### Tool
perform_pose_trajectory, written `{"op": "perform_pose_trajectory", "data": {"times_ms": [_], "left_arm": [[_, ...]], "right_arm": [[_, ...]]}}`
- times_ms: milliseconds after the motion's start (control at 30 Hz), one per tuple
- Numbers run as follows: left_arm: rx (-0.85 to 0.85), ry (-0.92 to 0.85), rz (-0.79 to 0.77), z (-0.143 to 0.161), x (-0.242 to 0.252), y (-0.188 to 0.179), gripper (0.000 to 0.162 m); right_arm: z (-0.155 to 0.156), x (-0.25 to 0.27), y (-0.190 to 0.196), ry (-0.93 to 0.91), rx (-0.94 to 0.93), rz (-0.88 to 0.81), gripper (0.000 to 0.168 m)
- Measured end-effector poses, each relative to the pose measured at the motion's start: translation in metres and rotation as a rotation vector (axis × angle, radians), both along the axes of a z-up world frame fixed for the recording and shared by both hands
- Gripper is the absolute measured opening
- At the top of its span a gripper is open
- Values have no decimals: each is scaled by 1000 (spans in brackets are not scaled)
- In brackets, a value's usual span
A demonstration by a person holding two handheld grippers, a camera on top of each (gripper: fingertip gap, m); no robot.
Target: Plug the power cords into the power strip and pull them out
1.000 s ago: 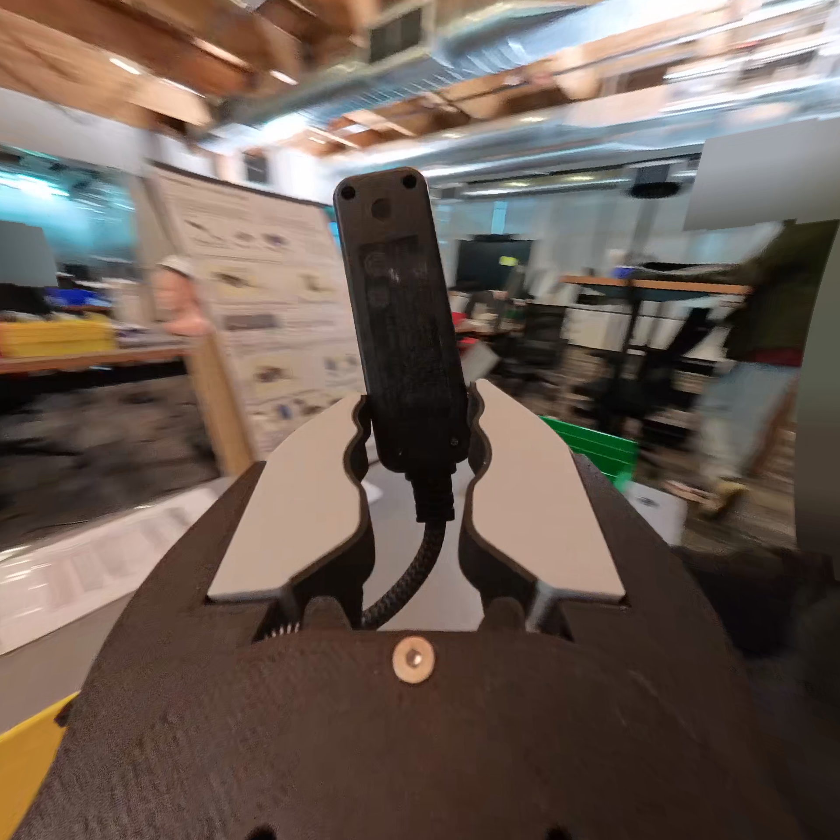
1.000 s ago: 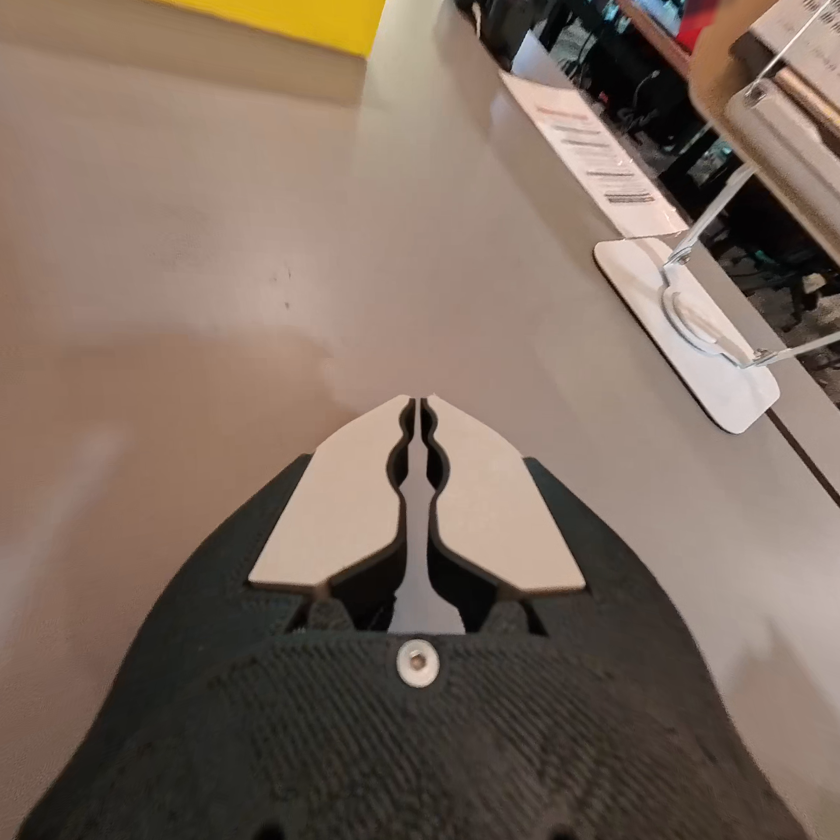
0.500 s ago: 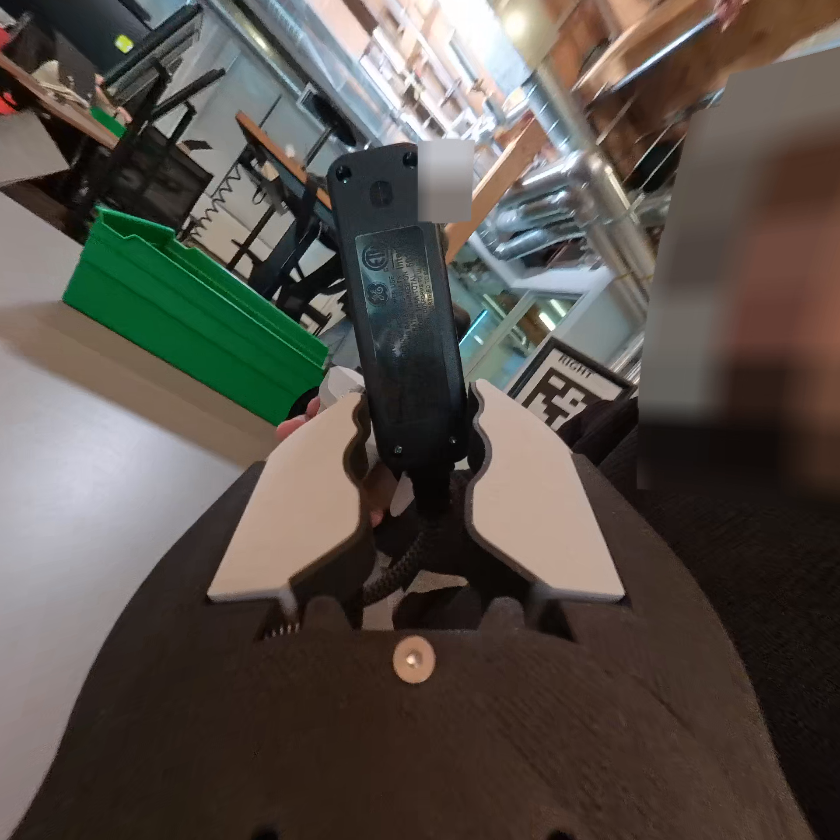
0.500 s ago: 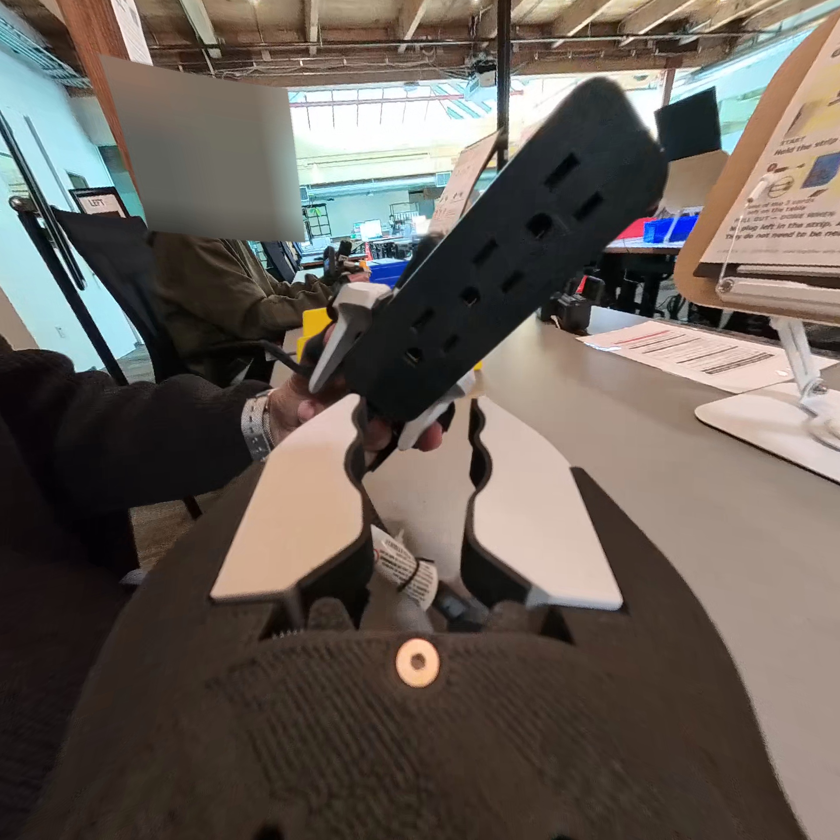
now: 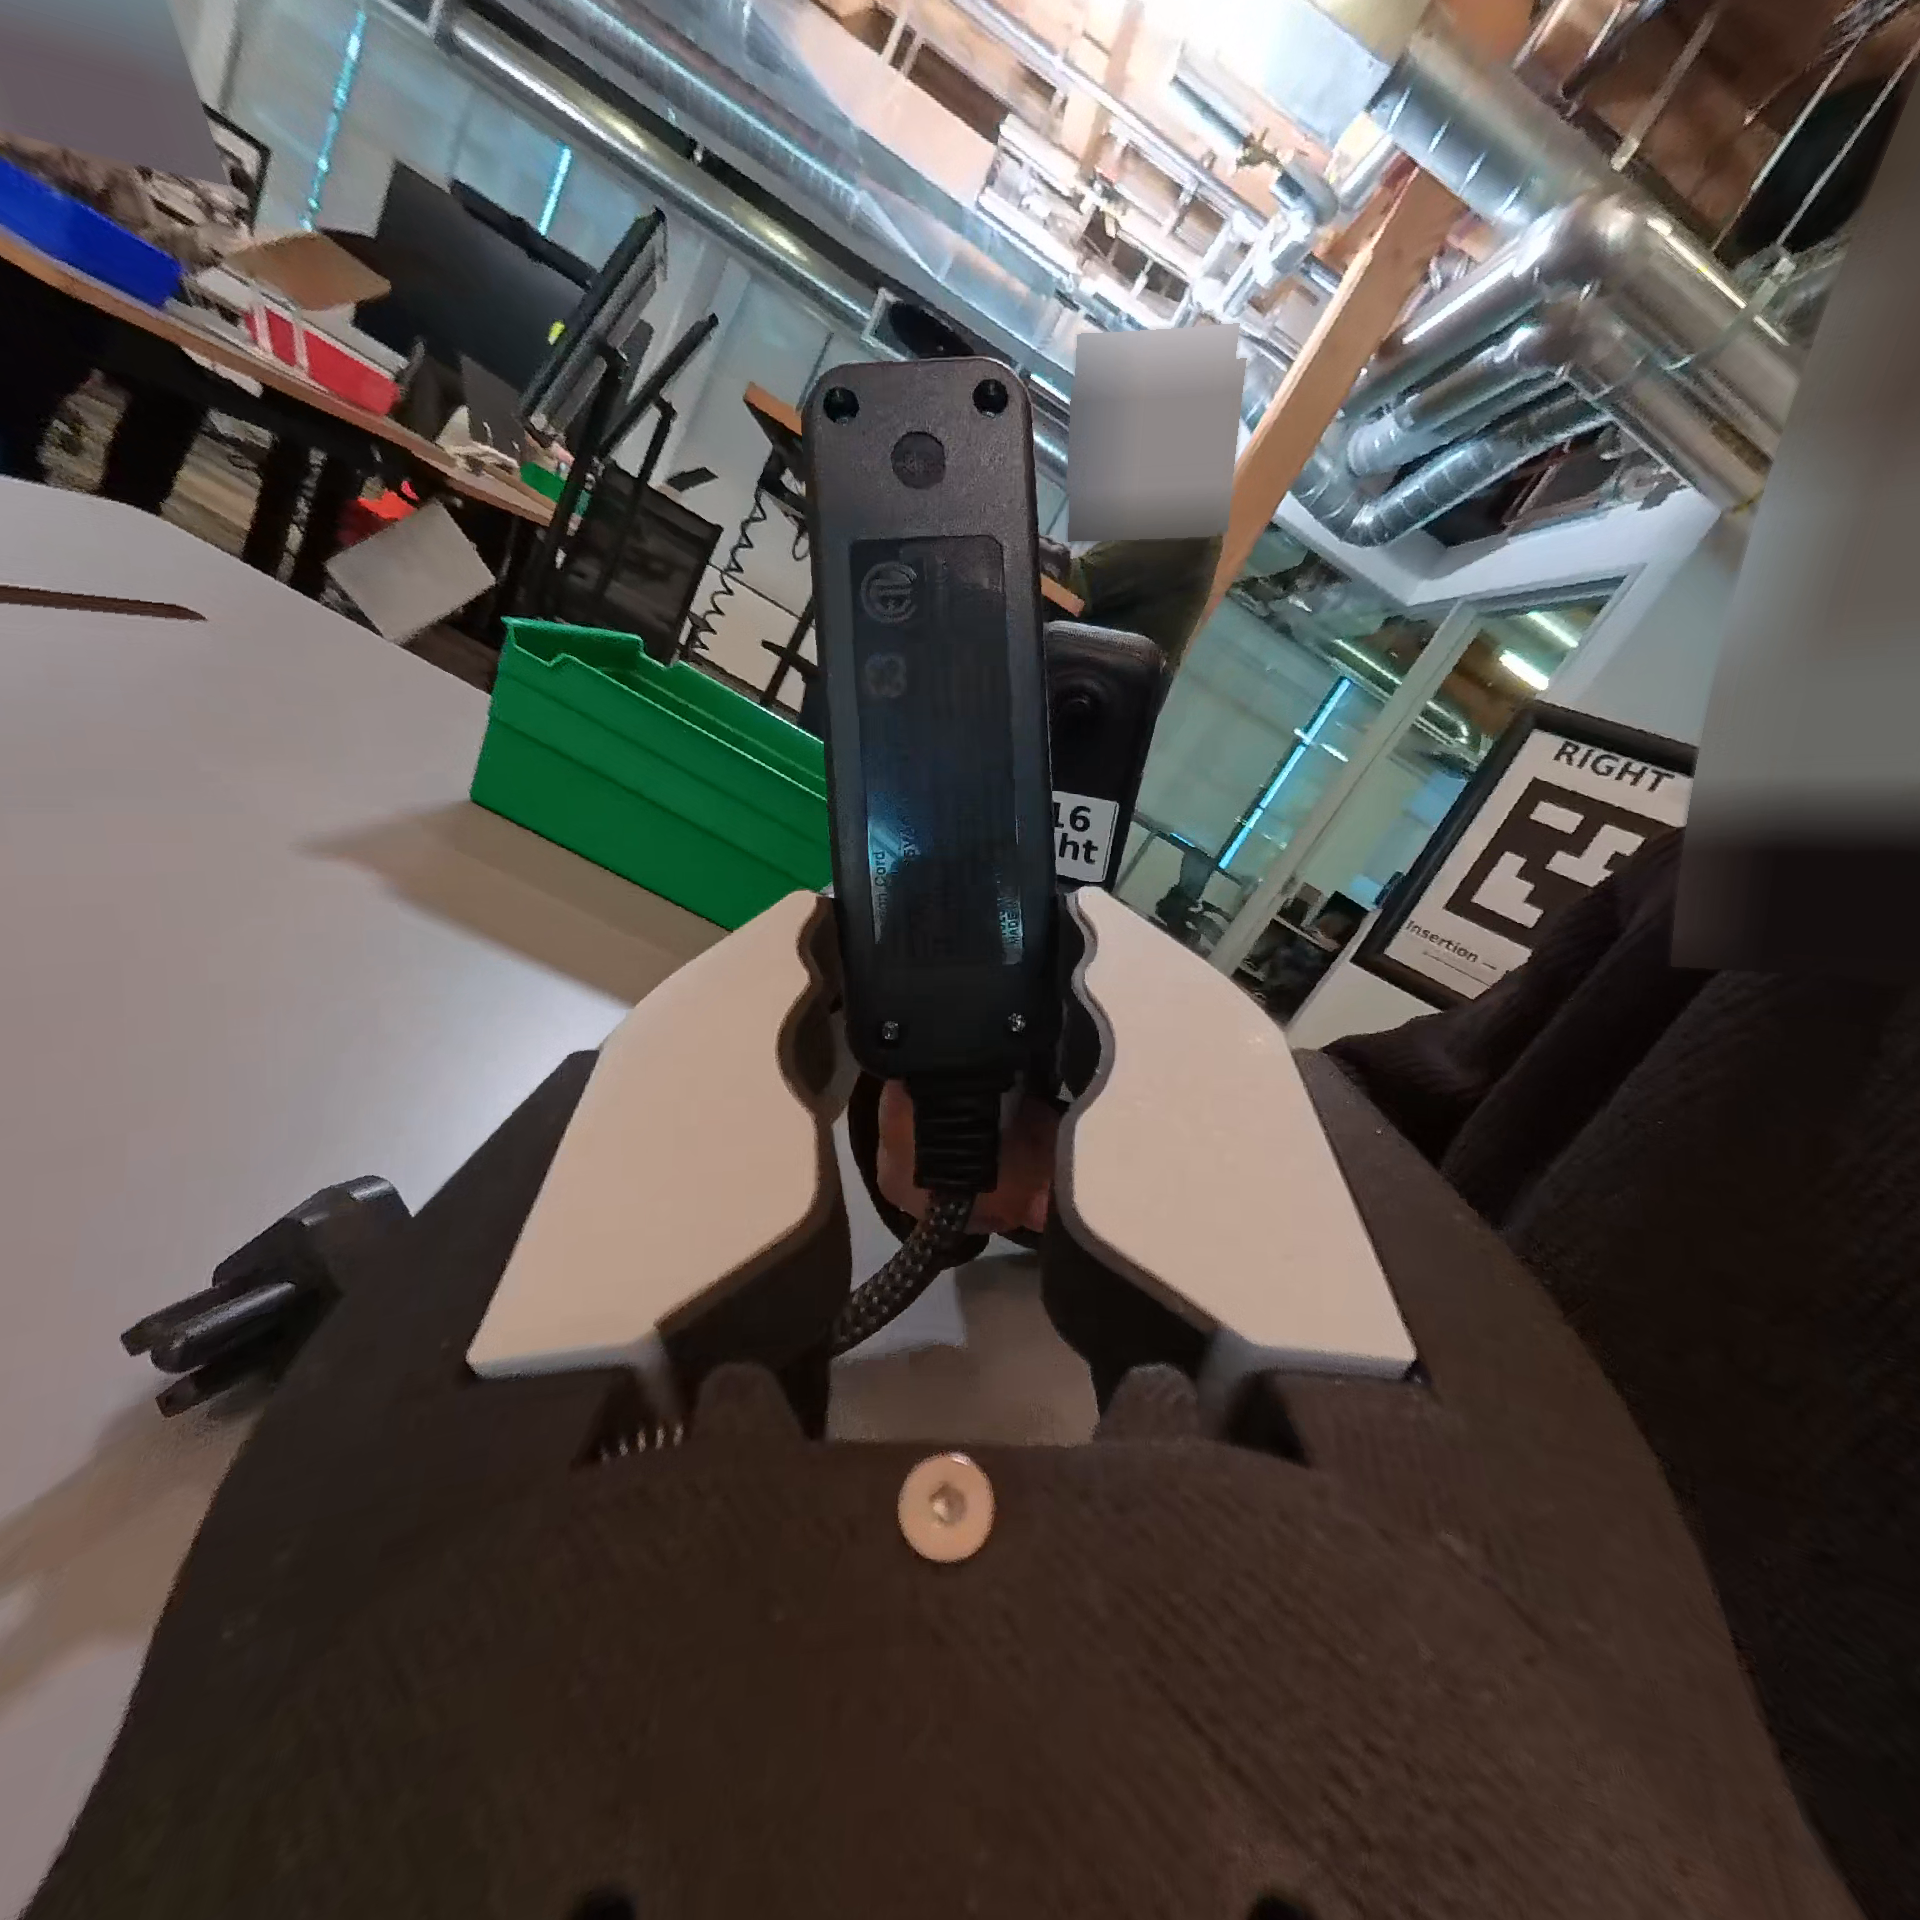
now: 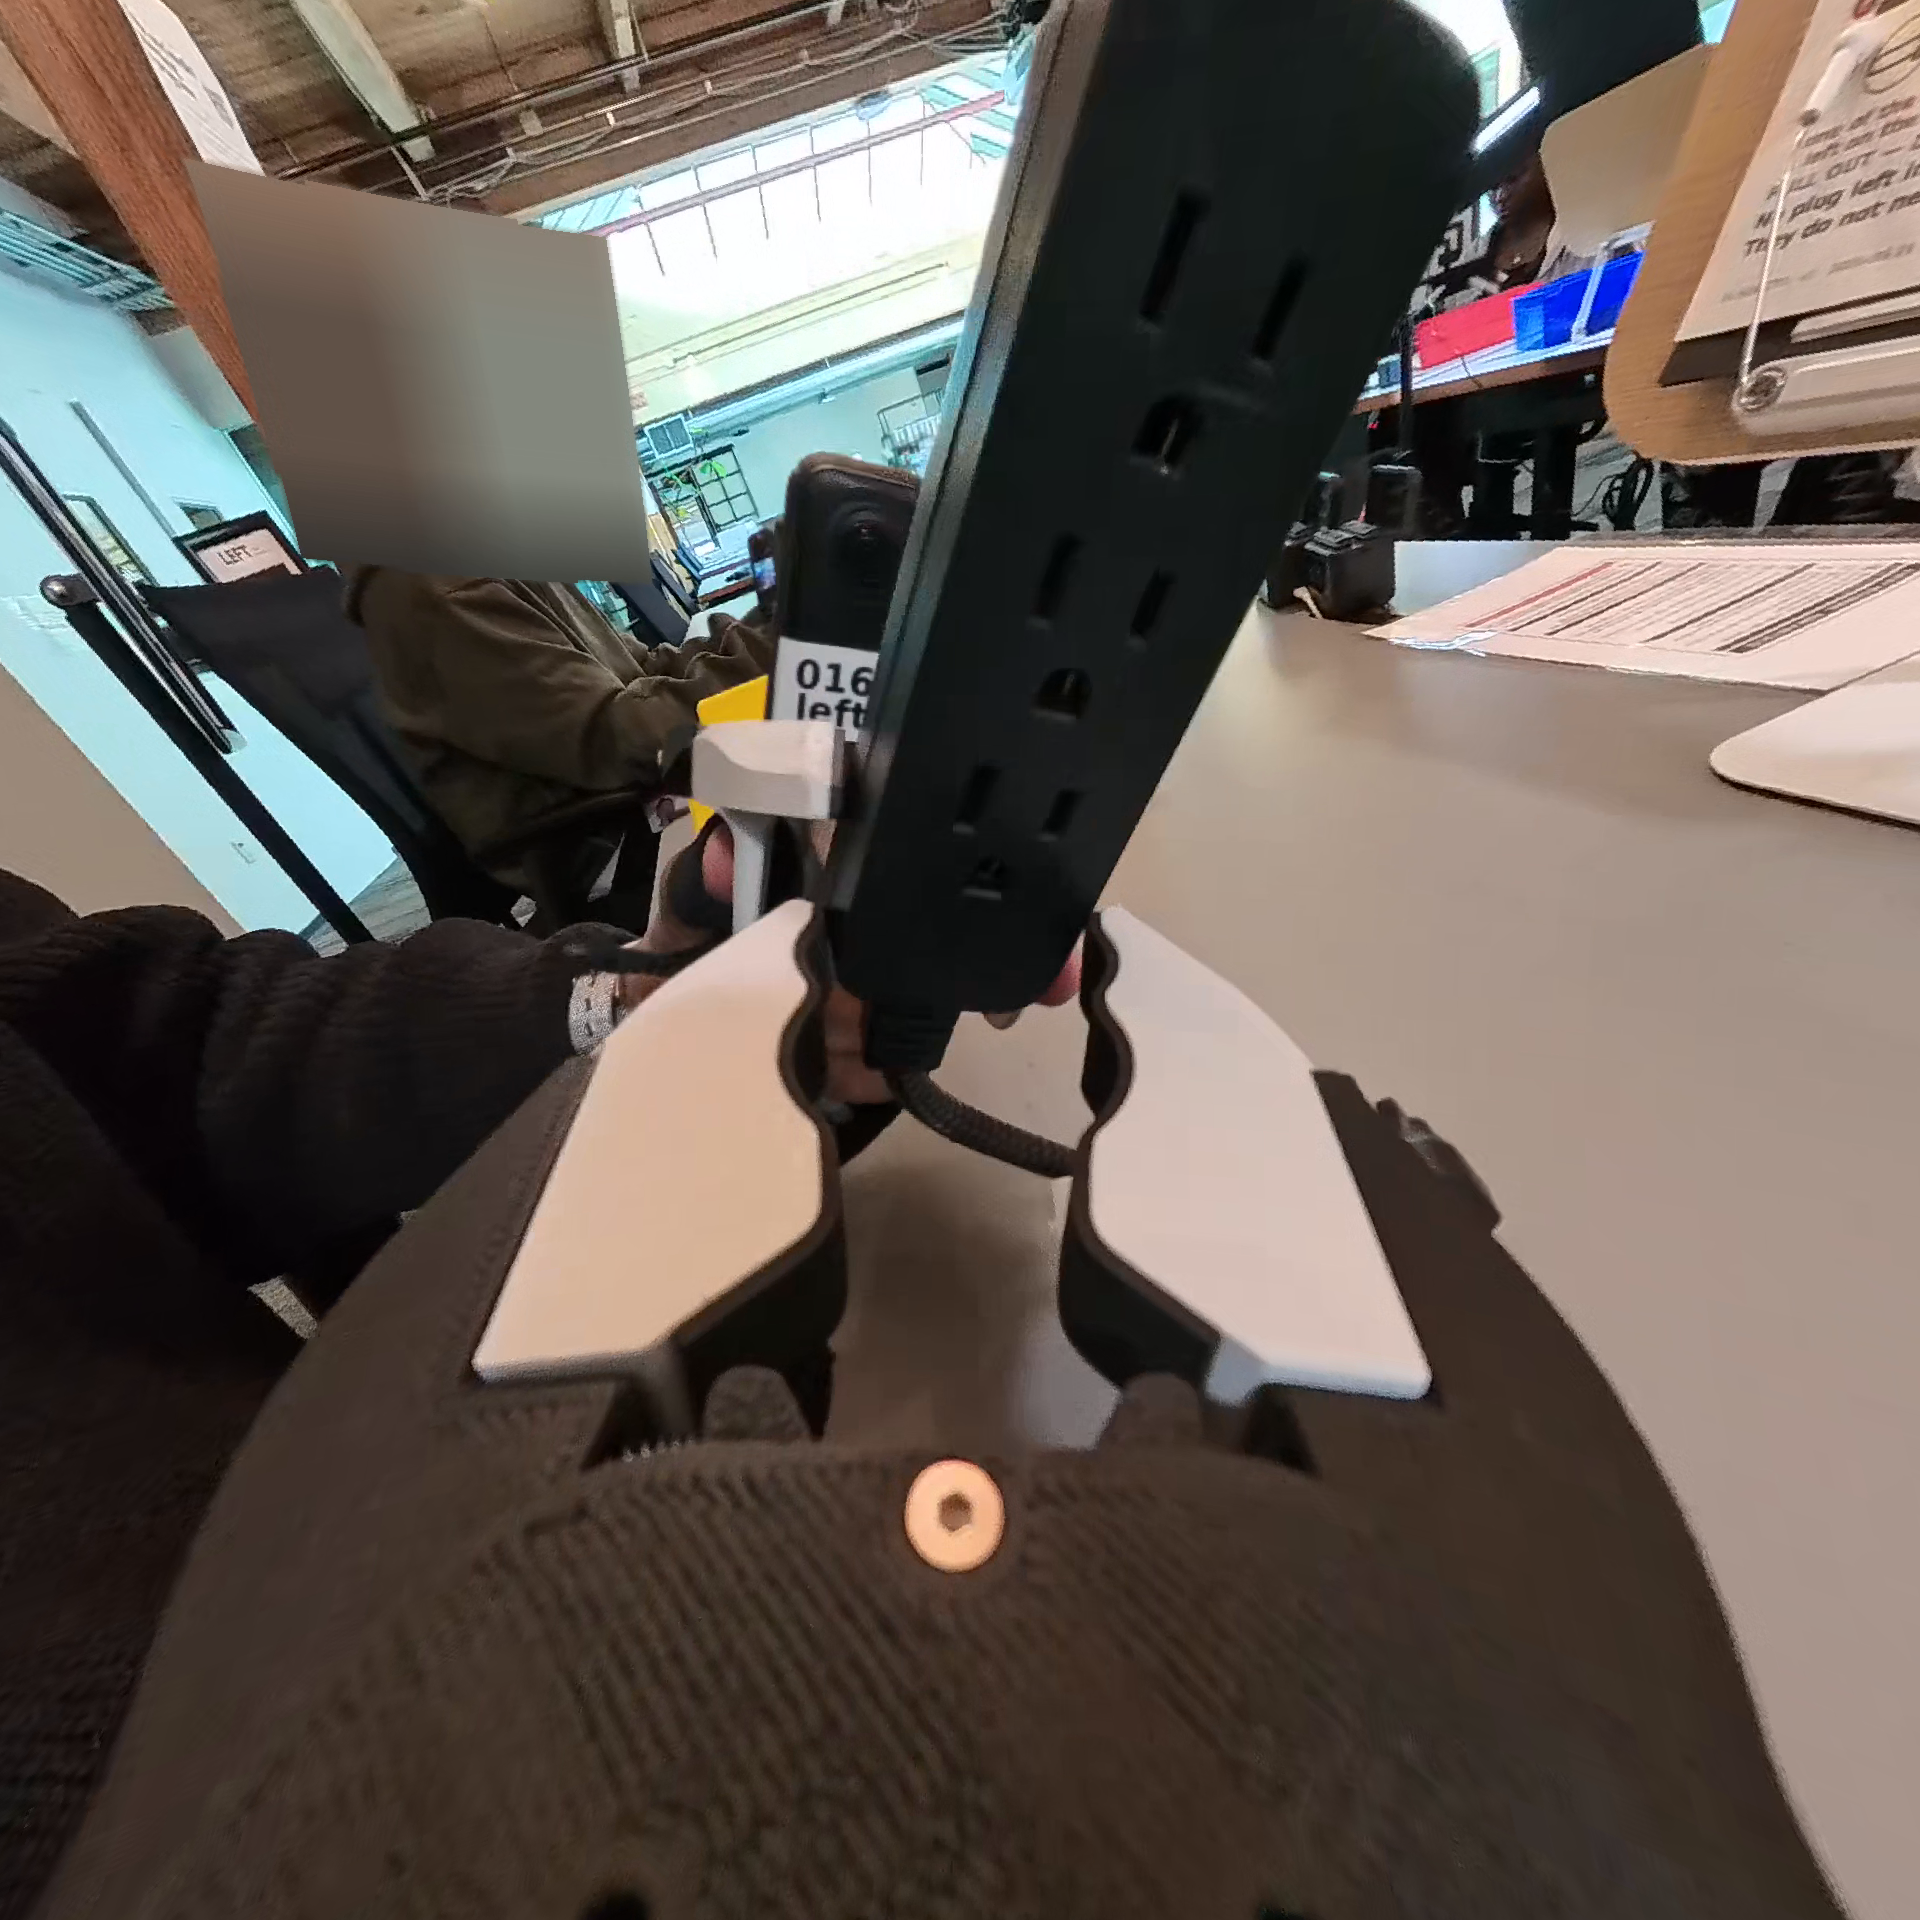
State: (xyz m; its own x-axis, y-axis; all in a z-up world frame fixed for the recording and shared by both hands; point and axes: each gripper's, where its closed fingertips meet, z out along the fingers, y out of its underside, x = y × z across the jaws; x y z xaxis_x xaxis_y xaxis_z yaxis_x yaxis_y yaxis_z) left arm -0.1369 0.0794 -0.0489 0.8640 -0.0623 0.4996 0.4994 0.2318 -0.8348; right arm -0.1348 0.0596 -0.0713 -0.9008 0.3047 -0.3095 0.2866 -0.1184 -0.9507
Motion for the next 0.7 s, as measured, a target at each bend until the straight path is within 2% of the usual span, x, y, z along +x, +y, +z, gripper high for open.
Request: {"op": "perform_pose_trajectory", "data": {"times_ms": [167,267,500,600,700], "left_arm": [[-4,14,32,-1,-5,-8,46],[42,0,84,8,-15,-20,53],[-50,-28,31,-8,-13,-12,76],[-69,-40,21,-13,-13,-10,77],[-40,-47,36,-8,-16,-16,69]], "right_arm": [[-7,0,-2,-42,39,18,47],[-20,-2,-1,-13,156,-2,47],[-47,4,-6,72,403,20,46],[-55,7,-9,104,464,37,46],[-59,8,-10,126,501,36,46]]}}
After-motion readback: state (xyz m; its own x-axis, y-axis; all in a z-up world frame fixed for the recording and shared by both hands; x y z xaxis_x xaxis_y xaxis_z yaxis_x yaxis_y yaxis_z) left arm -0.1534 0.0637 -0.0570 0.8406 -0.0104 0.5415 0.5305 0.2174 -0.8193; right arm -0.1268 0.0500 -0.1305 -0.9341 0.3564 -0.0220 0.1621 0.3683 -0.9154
